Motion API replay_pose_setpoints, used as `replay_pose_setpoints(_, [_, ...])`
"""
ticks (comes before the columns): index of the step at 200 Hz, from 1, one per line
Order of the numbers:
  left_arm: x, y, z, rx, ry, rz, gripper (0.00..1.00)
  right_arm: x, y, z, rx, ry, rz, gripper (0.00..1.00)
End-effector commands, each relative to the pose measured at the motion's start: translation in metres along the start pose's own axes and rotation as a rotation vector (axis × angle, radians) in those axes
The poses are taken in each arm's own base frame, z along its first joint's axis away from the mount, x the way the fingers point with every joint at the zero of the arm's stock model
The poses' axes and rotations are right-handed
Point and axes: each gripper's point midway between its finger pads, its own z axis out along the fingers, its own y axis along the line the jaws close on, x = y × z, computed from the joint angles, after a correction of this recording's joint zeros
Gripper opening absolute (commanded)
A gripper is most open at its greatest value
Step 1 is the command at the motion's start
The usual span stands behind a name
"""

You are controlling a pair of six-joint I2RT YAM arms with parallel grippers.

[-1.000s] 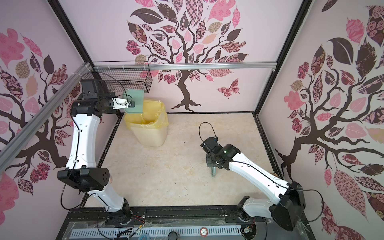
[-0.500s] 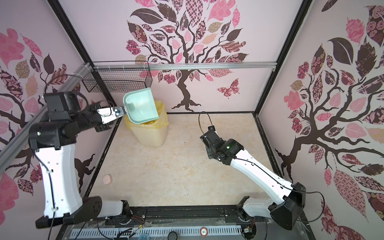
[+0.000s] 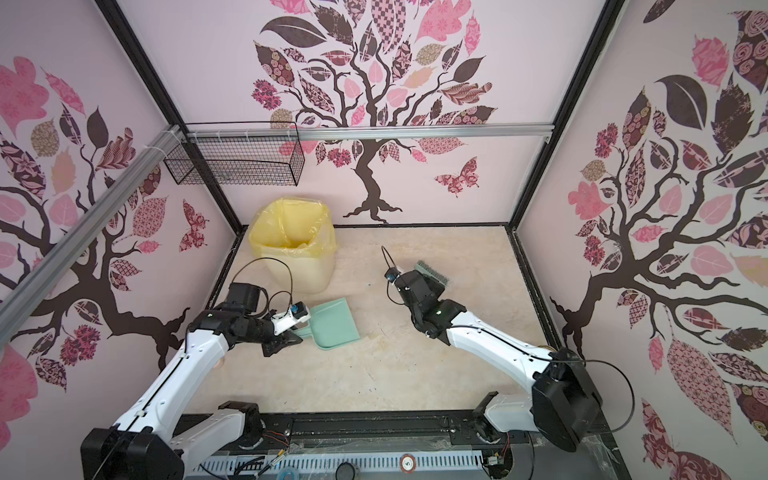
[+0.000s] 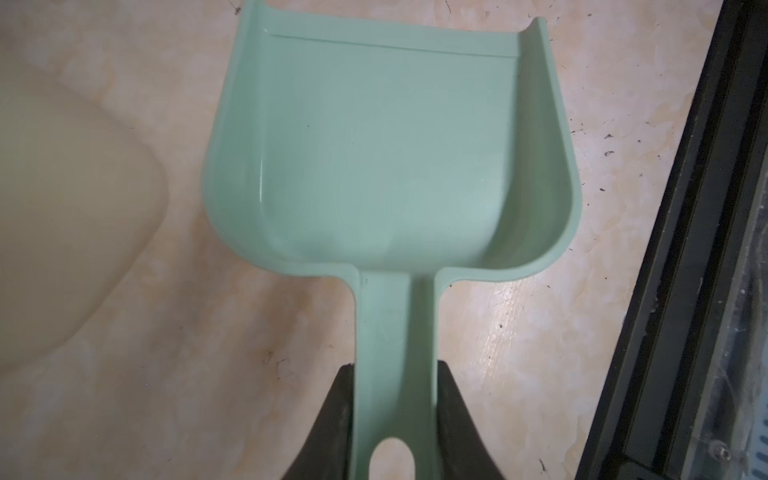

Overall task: Sweep away the paper scraps from the table
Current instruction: 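Lower the dustpan with the left gripper while the right sets the brush down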

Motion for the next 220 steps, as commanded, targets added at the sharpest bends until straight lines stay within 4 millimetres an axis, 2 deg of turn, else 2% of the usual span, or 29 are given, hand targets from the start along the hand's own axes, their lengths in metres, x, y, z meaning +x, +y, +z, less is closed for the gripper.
replay_pose_setpoints(1, [-0.016,0.014,0.021,-0.022,-0.074,-0.027,0.00,-0.016,0.002,0.021,0.082,-0.031,-0.123,0.00])
replay_pose_setpoints(14, [-0.014,0.014,0.032,-0.002,-0.055,-0.027,0.00,-0.010,0.024,0.030,0.046,-0.027,-0.152,0.00])
replay_pose_setpoints(43, [-0.006,0.009,0.051,0.054,-0.003,-0.026,0.00,0.000,0.054,0.033,0.051,-0.044,-0.205,0.01])
replay_pose_setpoints(67, [0.001,0.010,0.060,0.085,0.034,-0.034,0.00,0.008,0.077,0.023,0.023,-0.060,-0.249,0.07])
replay_pose_setpoints(109, [-0.001,0.016,0.067,0.095,0.047,-0.051,0.00,0.031,0.111,0.008,-0.071,-0.038,-0.284,0.14])
replay_pose_setpoints(135, [0.000,0.018,0.070,0.127,0.074,-0.065,0.15,0.043,0.125,-0.004,-0.193,-0.011,-0.250,0.21])
replay_pose_setpoints(174, [-0.001,0.019,0.071,0.134,0.077,-0.076,0.26,0.050,0.140,-0.014,-0.305,-0.016,-0.208,0.35])
replay_pose_setpoints(176, [-0.001,0.018,0.071,0.134,0.077,-0.075,0.29,0.050,0.142,-0.015,-0.313,-0.015,-0.207,0.36])
replay_pose_setpoints(180, [0.000,0.018,0.071,0.137,0.080,-0.077,0.41,0.049,0.144,-0.015,-0.327,-0.015,-0.205,0.38])
replay_pose_setpoints(188, [0.000,0.017,0.071,0.142,0.084,-0.077,0.52,0.050,0.147,-0.016,-0.350,-0.012,-0.200,0.40])
replay_pose_setpoints(220, [0.001,0.013,0.066,0.149,0.093,-0.074,0.76,0.048,0.161,-0.023,-0.452,-0.007,-0.174,0.47])
